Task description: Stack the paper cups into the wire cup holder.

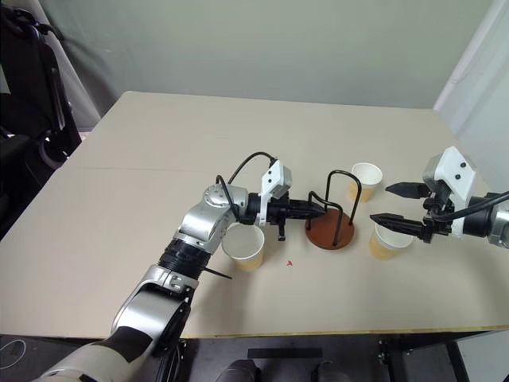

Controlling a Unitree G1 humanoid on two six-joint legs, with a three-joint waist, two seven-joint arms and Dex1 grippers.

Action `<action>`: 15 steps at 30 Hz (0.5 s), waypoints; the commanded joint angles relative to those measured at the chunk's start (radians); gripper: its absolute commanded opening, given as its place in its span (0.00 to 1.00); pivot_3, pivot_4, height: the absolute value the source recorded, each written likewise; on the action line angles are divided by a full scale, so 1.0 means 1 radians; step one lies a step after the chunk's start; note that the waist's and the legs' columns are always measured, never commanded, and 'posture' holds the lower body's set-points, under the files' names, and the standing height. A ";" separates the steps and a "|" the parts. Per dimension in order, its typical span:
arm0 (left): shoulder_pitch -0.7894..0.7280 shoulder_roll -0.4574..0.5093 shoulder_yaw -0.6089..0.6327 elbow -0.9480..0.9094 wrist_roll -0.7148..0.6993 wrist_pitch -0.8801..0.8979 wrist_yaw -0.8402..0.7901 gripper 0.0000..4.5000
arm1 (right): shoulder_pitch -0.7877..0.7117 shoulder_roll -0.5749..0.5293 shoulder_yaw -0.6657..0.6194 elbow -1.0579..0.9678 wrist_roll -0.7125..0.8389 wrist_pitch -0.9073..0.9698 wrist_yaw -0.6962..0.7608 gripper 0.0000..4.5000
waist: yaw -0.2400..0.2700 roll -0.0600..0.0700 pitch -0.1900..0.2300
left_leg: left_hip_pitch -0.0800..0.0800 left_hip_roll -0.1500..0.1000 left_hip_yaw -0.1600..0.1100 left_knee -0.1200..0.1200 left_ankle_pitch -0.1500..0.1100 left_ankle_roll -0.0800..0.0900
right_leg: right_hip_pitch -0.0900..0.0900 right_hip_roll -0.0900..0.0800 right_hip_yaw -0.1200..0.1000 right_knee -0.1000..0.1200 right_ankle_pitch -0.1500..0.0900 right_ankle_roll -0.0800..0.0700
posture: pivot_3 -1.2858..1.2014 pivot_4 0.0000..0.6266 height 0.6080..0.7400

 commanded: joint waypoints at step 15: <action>0.037 0.020 -0.043 -0.074 0.025 -0.006 0.009 0.27 | -0.033 -0.014 -0.017 -0.003 0.000 -0.029 -0.014 0.79 | -0.001 0.004 -0.002 | 0.001 0.000 -0.001 0.001 -0.001 0.001 | 0.001 0.000 0.000 0.000 0.000 0.001 | 0.52 0.24 1.00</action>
